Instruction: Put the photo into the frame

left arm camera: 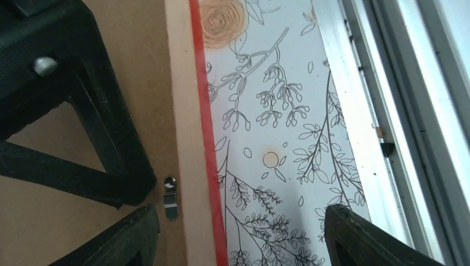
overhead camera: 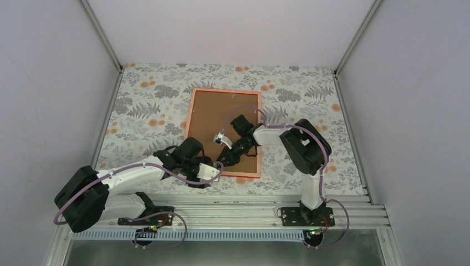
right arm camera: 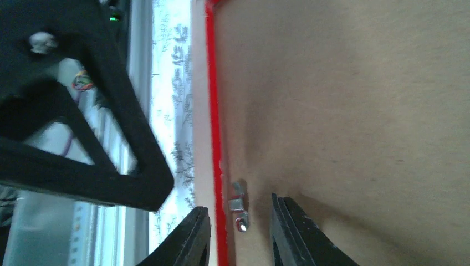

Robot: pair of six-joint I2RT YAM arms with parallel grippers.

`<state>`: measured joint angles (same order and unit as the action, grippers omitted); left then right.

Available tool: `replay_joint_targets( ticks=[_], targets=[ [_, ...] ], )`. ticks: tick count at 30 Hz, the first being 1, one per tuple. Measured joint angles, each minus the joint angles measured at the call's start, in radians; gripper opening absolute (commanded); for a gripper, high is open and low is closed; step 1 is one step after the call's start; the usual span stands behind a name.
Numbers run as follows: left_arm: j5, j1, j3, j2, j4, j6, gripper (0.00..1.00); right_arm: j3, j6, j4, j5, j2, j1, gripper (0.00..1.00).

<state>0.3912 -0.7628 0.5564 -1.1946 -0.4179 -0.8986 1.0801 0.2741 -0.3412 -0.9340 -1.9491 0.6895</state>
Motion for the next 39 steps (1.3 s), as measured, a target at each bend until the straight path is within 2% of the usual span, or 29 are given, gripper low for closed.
replay_joint_targets(
  ticks=[8, 16, 29, 39],
  targets=[
    [-0.117, -0.036, -0.032, -0.126, 0.134, 0.024, 0.72, -0.003, 0.005, 0.01, -0.042, -0.055, 0.001, 0.24],
    [-0.165, -0.038, -0.032, -0.162, 0.208, 0.046, 0.66, 0.006, -0.026, 0.027, -0.058, -0.072, 0.001, 0.2],
    [-0.156, -0.038, -0.013, -0.196, 0.21, 0.053, 0.49, 0.003, -0.075, 0.043, -0.091, -0.09, -0.034, 0.17],
    [-0.159, -0.047, 0.004, -0.205, 0.186, 0.014, 0.3, 0.002, -0.085, 0.051, -0.106, -0.099, -0.04, 0.16]
  ],
)
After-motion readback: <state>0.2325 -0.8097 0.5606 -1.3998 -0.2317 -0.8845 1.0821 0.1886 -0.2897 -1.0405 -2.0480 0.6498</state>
